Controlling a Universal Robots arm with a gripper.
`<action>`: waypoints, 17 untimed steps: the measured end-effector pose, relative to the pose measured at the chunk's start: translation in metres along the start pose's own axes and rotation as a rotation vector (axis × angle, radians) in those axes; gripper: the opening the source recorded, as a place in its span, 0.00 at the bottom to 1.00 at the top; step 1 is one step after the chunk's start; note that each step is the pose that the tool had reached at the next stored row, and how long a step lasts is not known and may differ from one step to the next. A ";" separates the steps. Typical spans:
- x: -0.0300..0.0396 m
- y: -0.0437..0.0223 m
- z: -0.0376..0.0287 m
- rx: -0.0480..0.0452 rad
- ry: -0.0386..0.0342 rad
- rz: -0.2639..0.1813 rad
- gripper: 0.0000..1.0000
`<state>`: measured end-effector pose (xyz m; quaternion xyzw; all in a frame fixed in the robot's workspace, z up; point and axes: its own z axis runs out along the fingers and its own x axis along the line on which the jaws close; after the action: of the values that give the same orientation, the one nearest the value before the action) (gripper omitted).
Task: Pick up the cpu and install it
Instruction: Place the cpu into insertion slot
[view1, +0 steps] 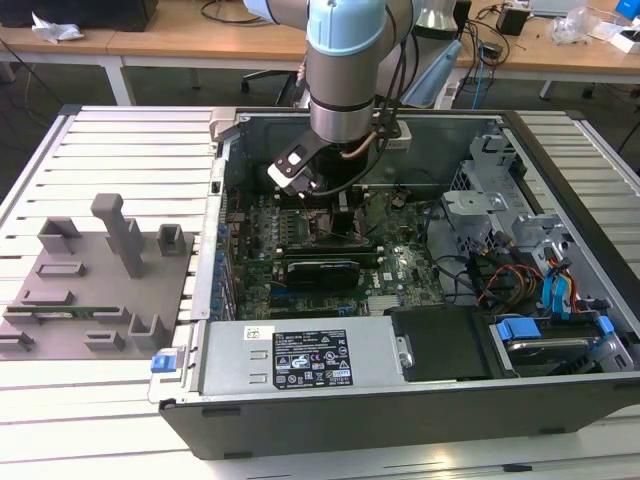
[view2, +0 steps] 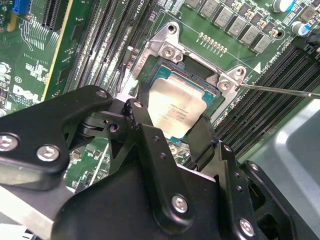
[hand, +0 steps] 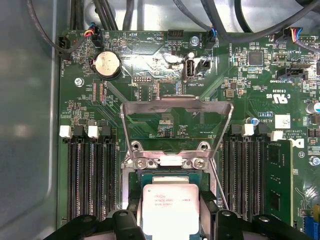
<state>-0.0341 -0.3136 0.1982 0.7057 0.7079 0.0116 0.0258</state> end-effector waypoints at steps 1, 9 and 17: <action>0.0000 0.0000 0.0000 0.0001 -0.0001 0.000 0.54; 0.0000 0.0000 0.0001 0.0000 0.0000 0.000 0.62; -0.0001 0.0003 -0.0050 0.0000 -0.0001 0.000 0.62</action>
<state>-0.0341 -0.3136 0.2032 0.7058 0.7079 0.0116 0.0258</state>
